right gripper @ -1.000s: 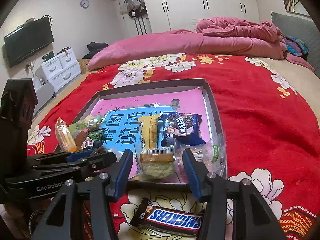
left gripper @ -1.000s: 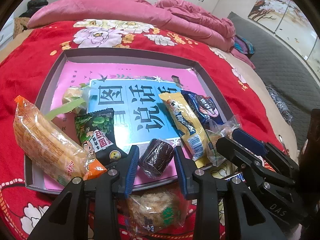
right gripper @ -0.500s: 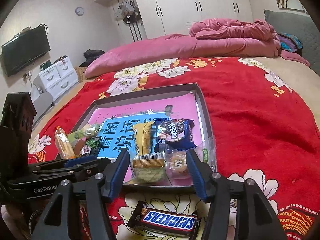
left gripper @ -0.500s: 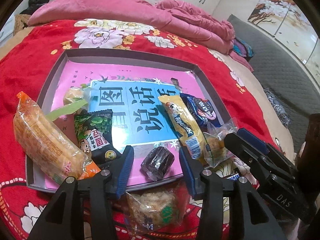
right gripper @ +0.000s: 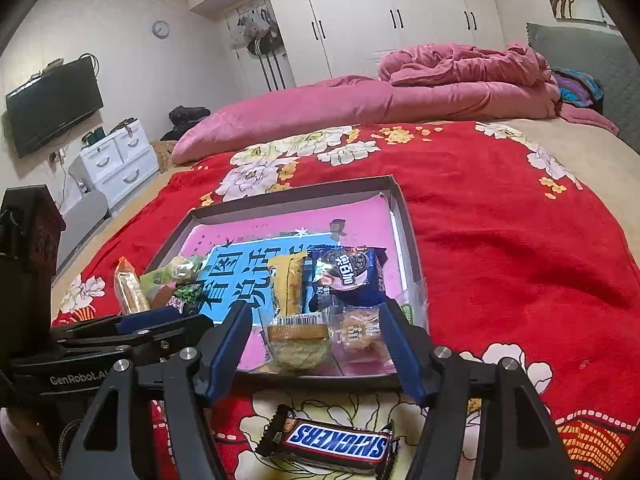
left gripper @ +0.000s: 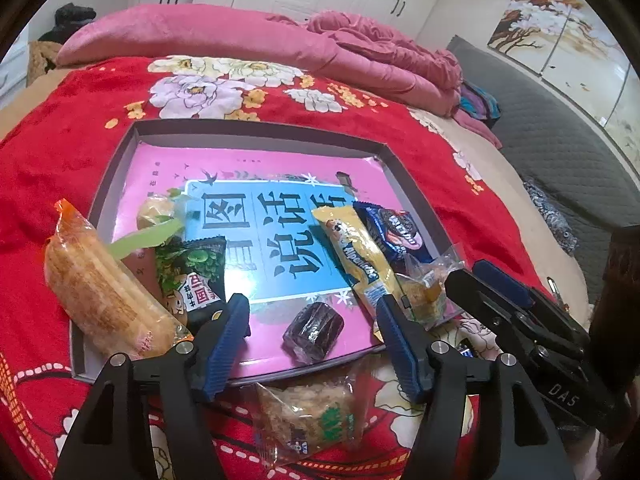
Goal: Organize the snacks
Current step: 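Lower the chocolate and rice-cake packet into the tray, opening both tools, then move both open tools back toward the Snickers bar and green-label crisp bag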
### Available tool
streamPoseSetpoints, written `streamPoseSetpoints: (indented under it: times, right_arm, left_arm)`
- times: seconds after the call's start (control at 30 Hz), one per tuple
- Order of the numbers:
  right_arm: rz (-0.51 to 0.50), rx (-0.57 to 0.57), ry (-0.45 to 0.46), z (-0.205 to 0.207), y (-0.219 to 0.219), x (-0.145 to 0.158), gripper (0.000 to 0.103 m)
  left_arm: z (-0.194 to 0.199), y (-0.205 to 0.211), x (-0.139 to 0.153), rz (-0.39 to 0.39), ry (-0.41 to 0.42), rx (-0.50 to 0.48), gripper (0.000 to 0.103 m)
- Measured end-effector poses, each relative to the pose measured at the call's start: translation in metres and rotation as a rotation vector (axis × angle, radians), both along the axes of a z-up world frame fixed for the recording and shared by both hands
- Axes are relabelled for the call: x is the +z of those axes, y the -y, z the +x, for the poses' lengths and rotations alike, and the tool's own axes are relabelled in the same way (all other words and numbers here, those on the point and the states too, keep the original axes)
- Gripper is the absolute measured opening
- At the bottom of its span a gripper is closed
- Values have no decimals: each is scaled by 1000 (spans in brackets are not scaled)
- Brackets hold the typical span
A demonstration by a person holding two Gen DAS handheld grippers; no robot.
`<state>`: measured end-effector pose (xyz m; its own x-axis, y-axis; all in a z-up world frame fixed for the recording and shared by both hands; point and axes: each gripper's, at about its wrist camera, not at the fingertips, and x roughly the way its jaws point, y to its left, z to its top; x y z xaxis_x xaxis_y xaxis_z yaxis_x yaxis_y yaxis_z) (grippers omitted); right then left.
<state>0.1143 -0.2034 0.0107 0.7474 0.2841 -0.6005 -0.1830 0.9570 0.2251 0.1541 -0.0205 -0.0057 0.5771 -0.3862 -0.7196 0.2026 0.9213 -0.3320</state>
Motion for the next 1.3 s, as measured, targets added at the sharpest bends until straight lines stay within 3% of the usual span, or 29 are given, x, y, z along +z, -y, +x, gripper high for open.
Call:
streamPoseSetpoints:
  times: [0.7,1.3]
  right_arm:
    - [-38,28,30,-19,11,5,70]
    - [-69,30,-5,-43,29,-5,73]
  left_arm:
    - [-20,-26,18,8,64,38,71]
    - [-46,-31,5,29,30,29,71]
